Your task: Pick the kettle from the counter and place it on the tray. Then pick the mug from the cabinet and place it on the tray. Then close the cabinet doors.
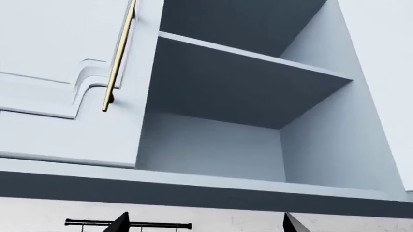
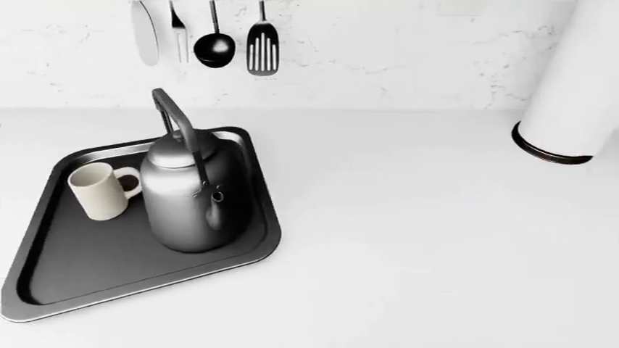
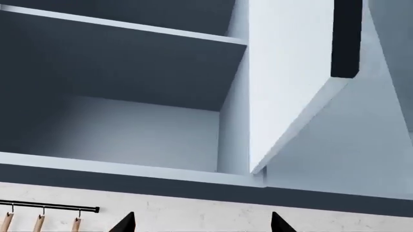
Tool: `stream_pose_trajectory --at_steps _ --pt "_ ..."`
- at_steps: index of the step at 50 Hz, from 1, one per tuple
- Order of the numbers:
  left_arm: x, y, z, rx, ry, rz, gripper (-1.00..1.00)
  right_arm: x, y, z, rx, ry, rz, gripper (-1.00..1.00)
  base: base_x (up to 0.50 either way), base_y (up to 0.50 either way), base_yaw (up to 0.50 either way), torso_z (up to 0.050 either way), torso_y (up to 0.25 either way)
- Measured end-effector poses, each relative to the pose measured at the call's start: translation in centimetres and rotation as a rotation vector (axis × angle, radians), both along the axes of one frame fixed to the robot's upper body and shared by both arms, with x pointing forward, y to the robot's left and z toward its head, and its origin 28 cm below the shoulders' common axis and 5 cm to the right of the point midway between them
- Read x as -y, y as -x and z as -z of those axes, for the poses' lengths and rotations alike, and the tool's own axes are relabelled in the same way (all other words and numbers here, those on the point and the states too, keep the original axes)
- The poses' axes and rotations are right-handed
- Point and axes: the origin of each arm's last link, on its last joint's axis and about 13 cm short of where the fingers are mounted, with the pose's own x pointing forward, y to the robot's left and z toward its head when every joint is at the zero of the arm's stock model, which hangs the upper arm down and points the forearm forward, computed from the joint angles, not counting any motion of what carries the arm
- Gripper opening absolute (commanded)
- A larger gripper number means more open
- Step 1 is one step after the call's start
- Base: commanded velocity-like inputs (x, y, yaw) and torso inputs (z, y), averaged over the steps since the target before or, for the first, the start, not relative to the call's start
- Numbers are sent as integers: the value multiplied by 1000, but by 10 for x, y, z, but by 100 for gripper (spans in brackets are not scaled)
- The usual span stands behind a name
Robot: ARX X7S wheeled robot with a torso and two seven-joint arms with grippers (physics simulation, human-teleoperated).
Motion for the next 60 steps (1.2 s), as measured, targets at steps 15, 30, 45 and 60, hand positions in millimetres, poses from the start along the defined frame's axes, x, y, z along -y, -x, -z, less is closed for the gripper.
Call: stream_pose_trajectory --at_steps 15,30,45,60 --pt "0 -1 2 -7 1 3 100 1 0 -1 7 2 17 100 2 -314 0 0 0" --pt "-1 -2 4 -15 5 5 100 19 4 -11 -9 -31 186 100 0 0 0 0 0" --pt "-1 -4 7 -33 8 20 100 49 5 -22 -11 -118 429 100 0 0 0 0 0" --pt "-1 -6 11 -46 12 34 100 73 8 -48 59 -135 462 100 0 0 0 0 0"
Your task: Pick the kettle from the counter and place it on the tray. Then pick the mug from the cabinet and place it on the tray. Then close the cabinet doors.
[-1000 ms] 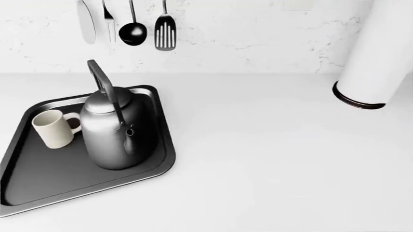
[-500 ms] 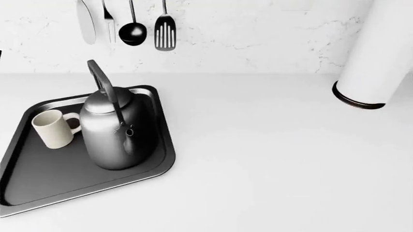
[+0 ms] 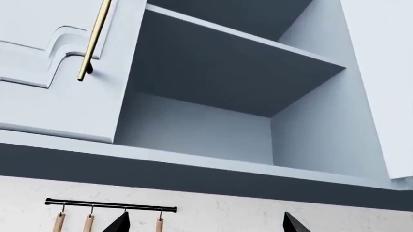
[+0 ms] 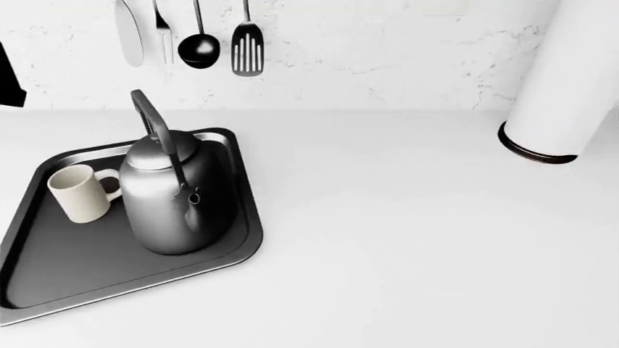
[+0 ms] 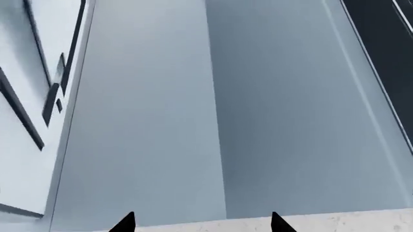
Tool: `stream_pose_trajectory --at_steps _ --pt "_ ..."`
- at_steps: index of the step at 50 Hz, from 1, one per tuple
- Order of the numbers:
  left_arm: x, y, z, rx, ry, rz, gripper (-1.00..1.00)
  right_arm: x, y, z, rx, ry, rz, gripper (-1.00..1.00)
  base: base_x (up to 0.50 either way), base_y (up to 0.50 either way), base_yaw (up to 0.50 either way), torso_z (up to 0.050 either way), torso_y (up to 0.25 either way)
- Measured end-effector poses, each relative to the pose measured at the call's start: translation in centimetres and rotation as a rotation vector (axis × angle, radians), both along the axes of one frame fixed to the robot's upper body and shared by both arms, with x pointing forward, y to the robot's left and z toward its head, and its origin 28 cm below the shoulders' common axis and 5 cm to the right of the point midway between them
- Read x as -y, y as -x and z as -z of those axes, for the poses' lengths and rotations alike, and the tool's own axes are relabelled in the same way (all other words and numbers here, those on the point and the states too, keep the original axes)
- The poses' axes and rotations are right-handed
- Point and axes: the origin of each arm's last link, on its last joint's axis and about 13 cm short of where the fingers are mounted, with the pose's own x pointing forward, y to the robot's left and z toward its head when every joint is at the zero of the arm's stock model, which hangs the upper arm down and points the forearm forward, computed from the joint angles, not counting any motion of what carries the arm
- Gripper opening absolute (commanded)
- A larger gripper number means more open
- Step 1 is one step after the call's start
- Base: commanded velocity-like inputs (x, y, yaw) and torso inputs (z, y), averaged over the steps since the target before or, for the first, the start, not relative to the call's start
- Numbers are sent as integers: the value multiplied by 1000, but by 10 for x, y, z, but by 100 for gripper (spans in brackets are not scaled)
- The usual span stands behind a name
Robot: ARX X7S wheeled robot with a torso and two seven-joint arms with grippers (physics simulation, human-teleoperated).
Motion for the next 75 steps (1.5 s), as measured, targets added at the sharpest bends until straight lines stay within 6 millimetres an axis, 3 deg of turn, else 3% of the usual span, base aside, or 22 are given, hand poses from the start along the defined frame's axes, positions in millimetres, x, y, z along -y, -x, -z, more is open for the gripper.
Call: stream_pose_trajectory --at_steps 9,13,28,36,49,57,75 --pt "-1 0 2 -4 3 5 100 -3 0 -32 54 38 -84 100 0 0 0 0 0" --pt "-1 0 2 -5 5 6 100 -14 -3 -36 33 115 -73 100 0 0 4 8 0" --pt "-5 2 5 -9 9 3 100 -47 -22 -78 -170 398 -290 100 0 0 3 6 2" --pt "-9 5 7 -10 10 -7 100 -53 -21 -123 -23 287 -359 100 0 0 0 0 0" --pt "-16 8 10 -12 20 -19 100 -61 -31 -168 57 201 -485 100 0 0 0 0 0" --pt "-19 10 13 -13 28 -22 100 -68 -45 -181 38 177 -602 100 0 0 1 1 0" --pt "-22 19 17 -11 36 -17 100 -85 -90 -191 -22 125 -830 100 2 0 3 1 0"
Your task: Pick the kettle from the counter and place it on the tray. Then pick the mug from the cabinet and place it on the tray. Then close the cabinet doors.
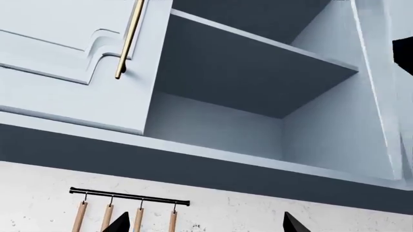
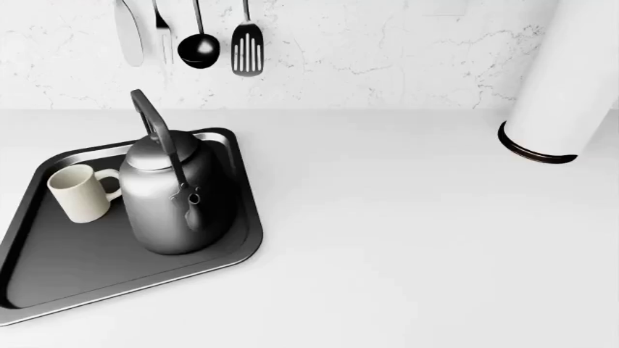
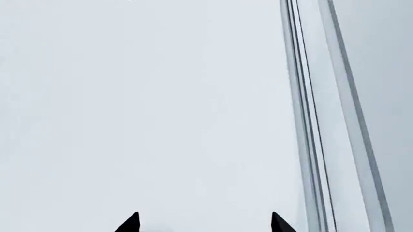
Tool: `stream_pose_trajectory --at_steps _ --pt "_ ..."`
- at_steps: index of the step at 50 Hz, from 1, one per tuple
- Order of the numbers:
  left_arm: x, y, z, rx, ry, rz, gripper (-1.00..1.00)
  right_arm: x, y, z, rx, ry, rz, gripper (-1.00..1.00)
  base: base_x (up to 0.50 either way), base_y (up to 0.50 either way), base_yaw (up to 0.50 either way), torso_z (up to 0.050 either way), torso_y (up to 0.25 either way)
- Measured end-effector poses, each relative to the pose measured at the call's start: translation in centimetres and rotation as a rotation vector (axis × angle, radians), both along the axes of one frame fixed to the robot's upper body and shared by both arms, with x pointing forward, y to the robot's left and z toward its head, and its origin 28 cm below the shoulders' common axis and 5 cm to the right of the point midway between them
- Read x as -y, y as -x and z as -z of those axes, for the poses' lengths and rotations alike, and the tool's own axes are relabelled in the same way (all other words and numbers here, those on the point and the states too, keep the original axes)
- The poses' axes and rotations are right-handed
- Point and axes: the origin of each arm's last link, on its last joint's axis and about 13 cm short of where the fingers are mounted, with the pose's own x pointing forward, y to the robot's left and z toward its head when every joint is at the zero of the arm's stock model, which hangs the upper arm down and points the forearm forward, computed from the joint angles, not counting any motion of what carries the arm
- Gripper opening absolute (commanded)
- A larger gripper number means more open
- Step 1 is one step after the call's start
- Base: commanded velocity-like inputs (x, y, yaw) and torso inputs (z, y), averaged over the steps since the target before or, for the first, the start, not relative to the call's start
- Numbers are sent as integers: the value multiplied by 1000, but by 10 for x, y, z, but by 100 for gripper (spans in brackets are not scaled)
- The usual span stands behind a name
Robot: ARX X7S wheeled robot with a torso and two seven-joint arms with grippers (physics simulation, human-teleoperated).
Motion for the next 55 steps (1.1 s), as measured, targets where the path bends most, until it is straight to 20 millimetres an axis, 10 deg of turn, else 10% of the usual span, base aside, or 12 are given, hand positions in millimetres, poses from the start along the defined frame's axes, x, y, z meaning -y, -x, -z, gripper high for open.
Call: stream_pose_trajectory --at_steps 26,55 --pt "-6 3 5 0 17 0 100 -20 -47 1 -40 -28 -92 100 2 0 3 0 0" --pt "-10 3 11 -10 32 -3 100 -64 -86 36 6 322 322 100 1 0 3 0 0"
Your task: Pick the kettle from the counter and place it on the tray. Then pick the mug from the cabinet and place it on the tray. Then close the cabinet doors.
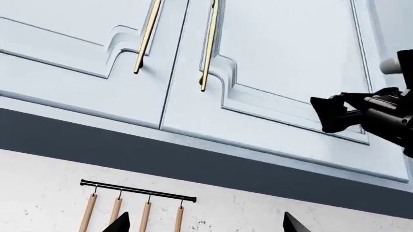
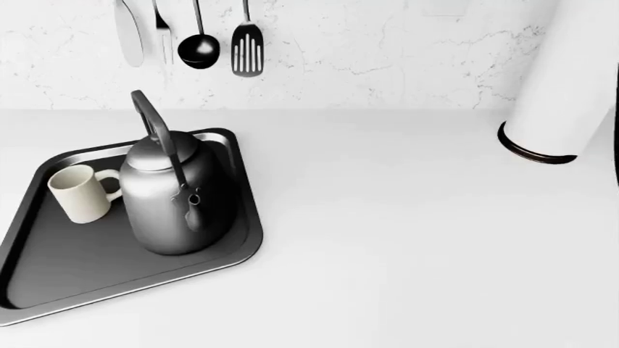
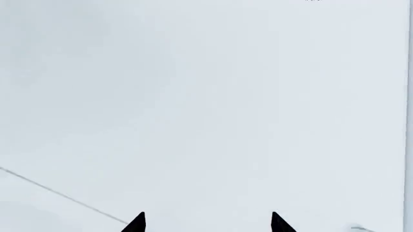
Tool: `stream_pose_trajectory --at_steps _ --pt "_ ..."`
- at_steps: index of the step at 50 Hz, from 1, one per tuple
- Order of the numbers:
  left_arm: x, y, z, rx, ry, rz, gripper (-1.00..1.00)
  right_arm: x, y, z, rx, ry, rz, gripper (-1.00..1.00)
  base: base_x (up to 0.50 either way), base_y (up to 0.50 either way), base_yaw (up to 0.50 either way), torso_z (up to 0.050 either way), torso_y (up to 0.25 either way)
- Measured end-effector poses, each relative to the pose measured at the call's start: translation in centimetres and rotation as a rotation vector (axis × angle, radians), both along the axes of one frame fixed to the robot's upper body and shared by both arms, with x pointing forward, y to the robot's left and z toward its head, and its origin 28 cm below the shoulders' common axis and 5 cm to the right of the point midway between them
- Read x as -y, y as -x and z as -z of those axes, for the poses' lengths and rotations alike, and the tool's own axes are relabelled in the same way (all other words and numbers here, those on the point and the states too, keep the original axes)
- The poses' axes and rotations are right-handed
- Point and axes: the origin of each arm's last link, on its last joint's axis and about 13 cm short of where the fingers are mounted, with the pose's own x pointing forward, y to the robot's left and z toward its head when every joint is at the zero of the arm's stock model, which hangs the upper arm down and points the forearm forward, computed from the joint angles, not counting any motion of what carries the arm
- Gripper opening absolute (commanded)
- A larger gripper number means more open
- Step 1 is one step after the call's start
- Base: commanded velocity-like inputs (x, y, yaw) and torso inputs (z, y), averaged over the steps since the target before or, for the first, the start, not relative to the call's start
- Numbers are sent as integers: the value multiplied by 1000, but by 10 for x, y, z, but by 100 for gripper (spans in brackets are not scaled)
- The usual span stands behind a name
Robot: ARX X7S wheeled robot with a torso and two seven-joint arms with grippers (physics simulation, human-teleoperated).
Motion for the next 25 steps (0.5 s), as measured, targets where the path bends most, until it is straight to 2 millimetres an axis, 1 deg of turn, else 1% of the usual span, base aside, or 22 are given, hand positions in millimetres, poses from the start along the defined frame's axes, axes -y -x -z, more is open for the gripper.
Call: stream_pose_trajectory --at_steps 7,14,19,25 --pt "0 0 1 -3 3 2 100 -9 0 6 57 74 102 100 5 0 3 0 0" --pt "-1 0 2 -5 6 3 100 -14 -1 10 91 110 161 100 5 0 5 0 0" --pt "-1 0 3 -7 8 3 100 -15 -1 10 88 99 157 100 8 0 5 0 0" --pt "-2 -1 3 -8 9 2 100 -14 0 8 54 51 105 100 7 0 5 0 0"
